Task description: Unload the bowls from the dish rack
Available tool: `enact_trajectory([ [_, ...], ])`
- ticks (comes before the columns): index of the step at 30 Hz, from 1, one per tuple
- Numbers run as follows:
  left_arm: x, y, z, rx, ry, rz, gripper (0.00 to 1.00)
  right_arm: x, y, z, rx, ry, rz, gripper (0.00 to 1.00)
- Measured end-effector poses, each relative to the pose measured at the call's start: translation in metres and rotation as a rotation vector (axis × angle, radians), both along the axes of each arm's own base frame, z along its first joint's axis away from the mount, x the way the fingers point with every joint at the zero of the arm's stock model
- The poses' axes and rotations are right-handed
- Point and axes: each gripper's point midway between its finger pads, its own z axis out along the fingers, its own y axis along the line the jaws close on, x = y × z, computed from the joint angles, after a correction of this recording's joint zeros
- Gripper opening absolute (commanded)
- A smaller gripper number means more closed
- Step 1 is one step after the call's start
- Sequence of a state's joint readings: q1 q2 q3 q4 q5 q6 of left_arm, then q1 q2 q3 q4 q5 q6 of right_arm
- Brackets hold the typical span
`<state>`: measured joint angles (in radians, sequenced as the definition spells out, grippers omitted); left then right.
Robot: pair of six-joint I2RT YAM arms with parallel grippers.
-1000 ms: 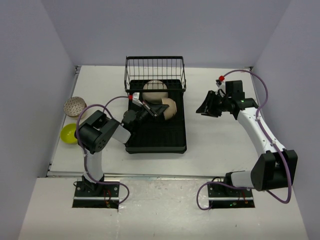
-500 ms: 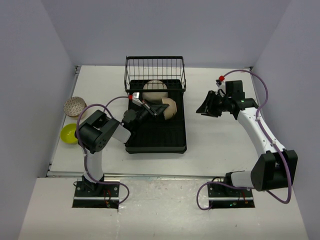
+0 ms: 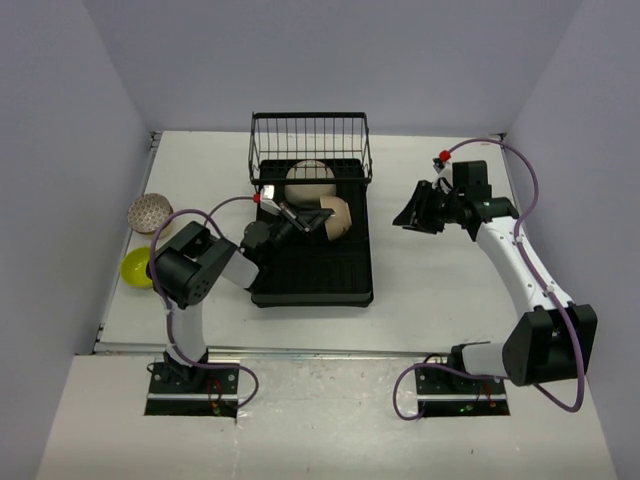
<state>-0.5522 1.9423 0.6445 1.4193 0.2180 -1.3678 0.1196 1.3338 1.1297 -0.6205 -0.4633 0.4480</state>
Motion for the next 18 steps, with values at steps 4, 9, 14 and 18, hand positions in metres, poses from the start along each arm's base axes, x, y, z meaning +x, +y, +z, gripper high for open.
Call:
enact_trajectory([
  [4, -0.0013, 0.0055, -0.0004, 0.004, 0.003, 0.018, 0.0, 0.0001, 0.0, 0.0, 0.0, 0.0, 0.0, 0.37],
  [9, -0.0017, 0.0058, 0.0023, 0.015, -0.005, 0.018, 0.0, 0.0, 0.0, -0.0002, 0.0, 0.0, 0.0, 0.37],
  [14, -0.0003, 0.0038, 0.0034, 0.017, -0.002, 0.013, 0.0, 0.0, 0.0, -0.0002, 0.0, 0.0, 0.0, 0.36],
  [18, 0.0022, -0.0008, 0.0046, 0.021, 0.004, 0.005, 0.0, 0.0, 0.0, -0.0002, 0.0, 0.0, 0.0, 0.36],
])
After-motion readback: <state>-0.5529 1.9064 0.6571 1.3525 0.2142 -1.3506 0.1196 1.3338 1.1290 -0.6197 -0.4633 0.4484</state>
